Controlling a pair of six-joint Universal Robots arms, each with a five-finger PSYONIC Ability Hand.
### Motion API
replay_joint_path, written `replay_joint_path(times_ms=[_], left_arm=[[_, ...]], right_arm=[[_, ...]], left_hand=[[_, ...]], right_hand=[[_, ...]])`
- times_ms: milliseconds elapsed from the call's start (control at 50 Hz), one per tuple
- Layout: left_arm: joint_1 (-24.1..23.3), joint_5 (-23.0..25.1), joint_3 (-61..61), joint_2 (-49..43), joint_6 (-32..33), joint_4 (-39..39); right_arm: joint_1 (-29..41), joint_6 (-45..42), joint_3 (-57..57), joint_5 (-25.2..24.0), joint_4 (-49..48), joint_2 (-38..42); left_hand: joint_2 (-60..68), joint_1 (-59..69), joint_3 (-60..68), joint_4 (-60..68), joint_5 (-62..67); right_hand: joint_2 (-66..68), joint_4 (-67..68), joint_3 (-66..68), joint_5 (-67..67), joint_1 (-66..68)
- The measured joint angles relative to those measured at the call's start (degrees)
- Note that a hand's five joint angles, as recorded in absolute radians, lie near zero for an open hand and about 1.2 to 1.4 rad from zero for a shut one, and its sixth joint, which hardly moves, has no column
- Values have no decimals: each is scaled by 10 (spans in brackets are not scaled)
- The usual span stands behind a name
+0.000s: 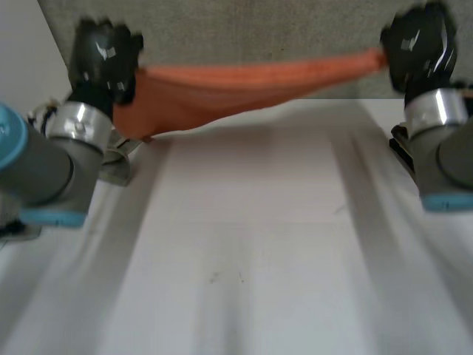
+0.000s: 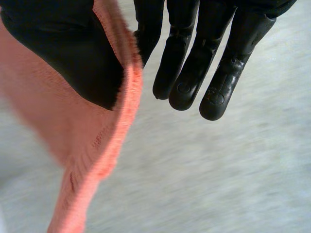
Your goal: Fold the laundry.
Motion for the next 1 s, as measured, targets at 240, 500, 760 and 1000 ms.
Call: replay_joint_path(times_ms=[240,500,760,1000], left_arm=[[-7,2,-191,-22,5,-5],[-6,-2,-210,-33,2,-11],[0,-3,-210,-36,-3,-13],[2,-3,-210,-39,-4,-21]], right_arm=[[-5,47,193,-2,68,26],[-61,292,179,-1,131,41],[-141,500,110,-12,318,56],[-159,535,68,-82,376,125]], left_hand=[[0,0,1,0,0],[0,0,1,0,0],[0,0,1,0,0],[-14,-3,-13,-15,-5]], right_hand=[[0,0,0,0,0],[-333,-348,-349,-327,-289],[-468,-506,-503,-488,-420],[-33,-53,-52,-47,-40]])
